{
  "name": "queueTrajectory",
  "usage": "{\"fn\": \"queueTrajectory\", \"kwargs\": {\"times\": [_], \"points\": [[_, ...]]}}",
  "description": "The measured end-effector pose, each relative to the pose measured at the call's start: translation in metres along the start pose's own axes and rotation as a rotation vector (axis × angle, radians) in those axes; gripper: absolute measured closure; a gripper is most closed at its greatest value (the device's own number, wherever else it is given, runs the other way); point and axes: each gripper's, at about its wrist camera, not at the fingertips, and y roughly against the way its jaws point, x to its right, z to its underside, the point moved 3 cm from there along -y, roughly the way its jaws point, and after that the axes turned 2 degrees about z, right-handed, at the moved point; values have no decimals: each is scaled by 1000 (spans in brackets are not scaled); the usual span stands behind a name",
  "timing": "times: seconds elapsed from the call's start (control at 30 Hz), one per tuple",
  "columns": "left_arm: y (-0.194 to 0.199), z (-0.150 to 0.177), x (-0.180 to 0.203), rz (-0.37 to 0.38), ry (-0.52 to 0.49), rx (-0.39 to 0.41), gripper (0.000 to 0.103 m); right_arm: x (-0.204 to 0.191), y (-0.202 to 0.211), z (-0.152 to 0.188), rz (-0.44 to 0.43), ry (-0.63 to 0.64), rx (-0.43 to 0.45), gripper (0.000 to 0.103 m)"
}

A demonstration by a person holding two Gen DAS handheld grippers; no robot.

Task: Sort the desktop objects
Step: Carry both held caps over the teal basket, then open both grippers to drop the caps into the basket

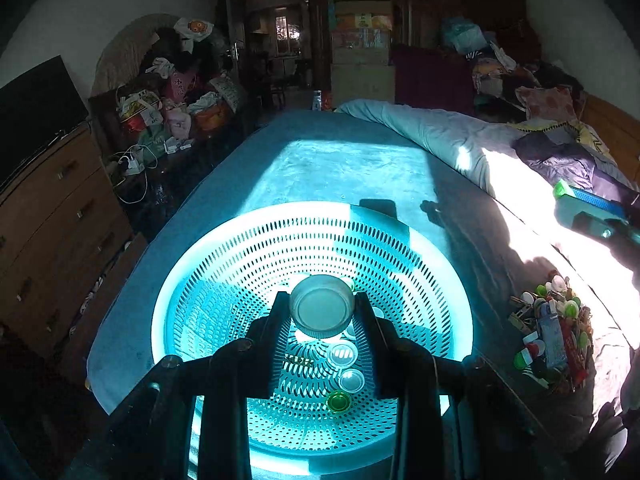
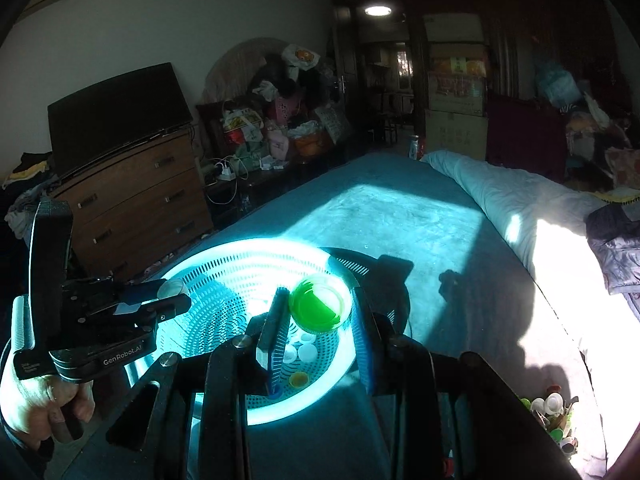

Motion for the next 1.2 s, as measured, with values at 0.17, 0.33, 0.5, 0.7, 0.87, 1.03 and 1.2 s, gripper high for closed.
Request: {"fn": "queueTrajectory", "kwargs": {"times": [0.17, 0.33, 0.5, 0.7, 0.87, 1.03, 1.2], "points": [[-14, -5, -19, -3, -4, -60, 71, -25, -28, -18, -31, 29, -32, 75], [-29, -5, -29, -5, -7, -103, 71, -45, -49, -30, -57, 60, -72, 75], [-43, -2, -34, -2, -9, -148, 71, -54, -66, -33, -84, 71, -120, 75], [-63, 3, -38, 20, -16, -211, 71, -57, -90, -26, -122, 42, -189, 75], [-72, 8, -41, 28, -11, -239, 71, -59, -106, -20, -128, 39, -227, 75], [-79, 9, -42, 27, -12, -248, 71, -60, -114, -17, -134, 41, -238, 75], [-83, 8, -42, 26, -12, -250, 71, -63, -118, -17, -136, 38, -245, 75]]}}
